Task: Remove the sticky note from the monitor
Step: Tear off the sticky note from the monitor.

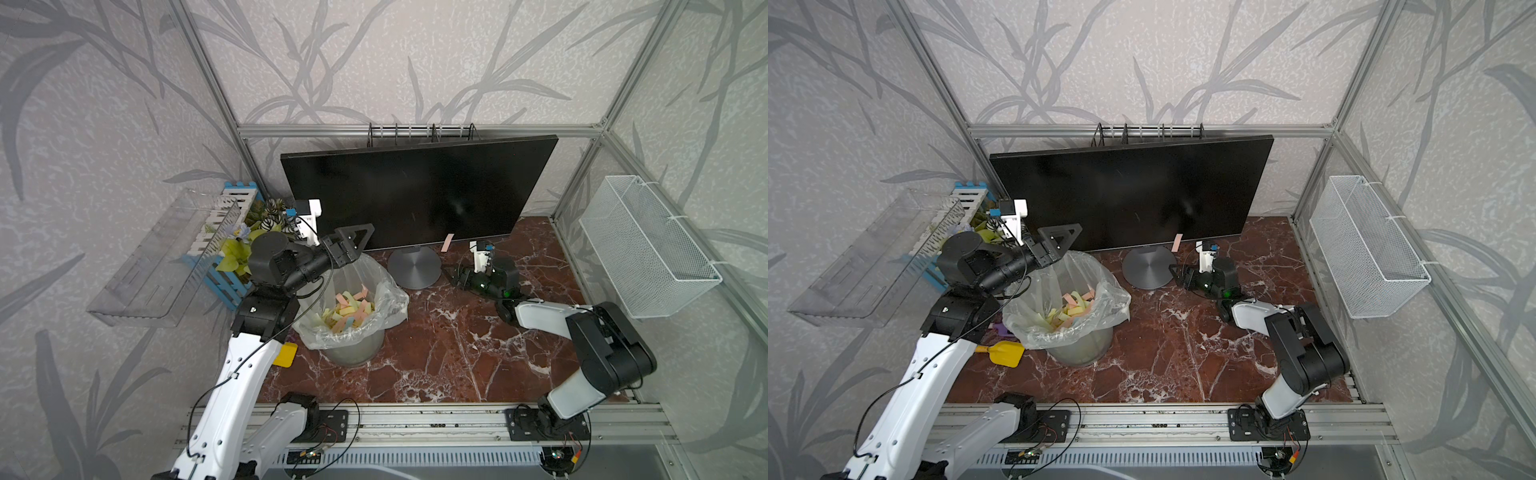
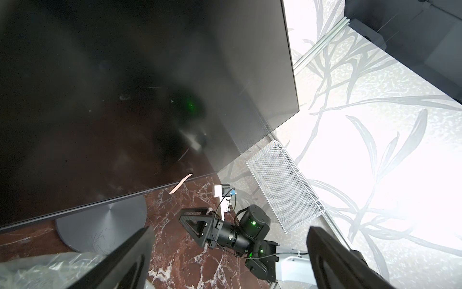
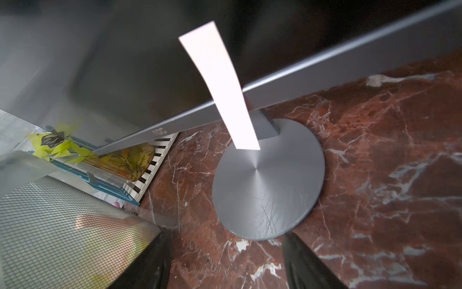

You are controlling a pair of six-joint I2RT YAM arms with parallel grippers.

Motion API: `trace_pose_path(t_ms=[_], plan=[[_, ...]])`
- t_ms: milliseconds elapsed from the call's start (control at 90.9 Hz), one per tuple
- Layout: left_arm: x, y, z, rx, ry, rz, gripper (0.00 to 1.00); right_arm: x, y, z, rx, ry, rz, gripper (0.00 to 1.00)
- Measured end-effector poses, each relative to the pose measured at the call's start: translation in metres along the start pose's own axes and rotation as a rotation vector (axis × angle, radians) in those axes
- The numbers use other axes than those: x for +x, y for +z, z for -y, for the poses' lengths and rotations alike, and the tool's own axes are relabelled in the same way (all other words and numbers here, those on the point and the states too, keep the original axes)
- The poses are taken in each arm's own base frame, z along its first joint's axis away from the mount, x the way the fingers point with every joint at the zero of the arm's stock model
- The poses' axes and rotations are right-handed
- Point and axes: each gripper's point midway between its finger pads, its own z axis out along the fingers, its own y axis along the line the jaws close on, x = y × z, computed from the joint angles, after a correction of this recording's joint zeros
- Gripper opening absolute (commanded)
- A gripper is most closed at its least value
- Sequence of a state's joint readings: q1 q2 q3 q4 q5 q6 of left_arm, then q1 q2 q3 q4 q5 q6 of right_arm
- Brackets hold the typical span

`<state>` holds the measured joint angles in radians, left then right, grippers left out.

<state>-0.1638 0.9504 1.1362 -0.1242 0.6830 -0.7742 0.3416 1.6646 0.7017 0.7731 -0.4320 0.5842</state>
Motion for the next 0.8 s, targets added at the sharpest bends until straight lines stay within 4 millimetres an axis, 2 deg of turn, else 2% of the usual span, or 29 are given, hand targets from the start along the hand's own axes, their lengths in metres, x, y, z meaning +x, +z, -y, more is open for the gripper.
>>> trace_pose_path(t_ms=[176, 330, 627, 803], plan=[[-0.001, 0.002, 0.002, 0.009, -0.003, -0.006, 1.00, -0.010, 0.023, 0.014, -0.053, 0.018, 0.036, 0.72], [0.001, 0.005, 0.000, 0.010, -0.009, -0.018, 1.00, -0.018, 0.034, 0.022, -0.087, 0.033, 0.063, 0.72], [0.002, 0.006, -0.001, 0.010, -0.014, -0.023, 1.00, -0.027, 0.040, 0.021, -0.136, 0.037, 0.087, 0.70], [0.002, 0.007, -0.002, 0.009, -0.015, -0.024, 1.00, -0.029, 0.039, 0.016, -0.161, 0.034, 0.093, 0.62]])
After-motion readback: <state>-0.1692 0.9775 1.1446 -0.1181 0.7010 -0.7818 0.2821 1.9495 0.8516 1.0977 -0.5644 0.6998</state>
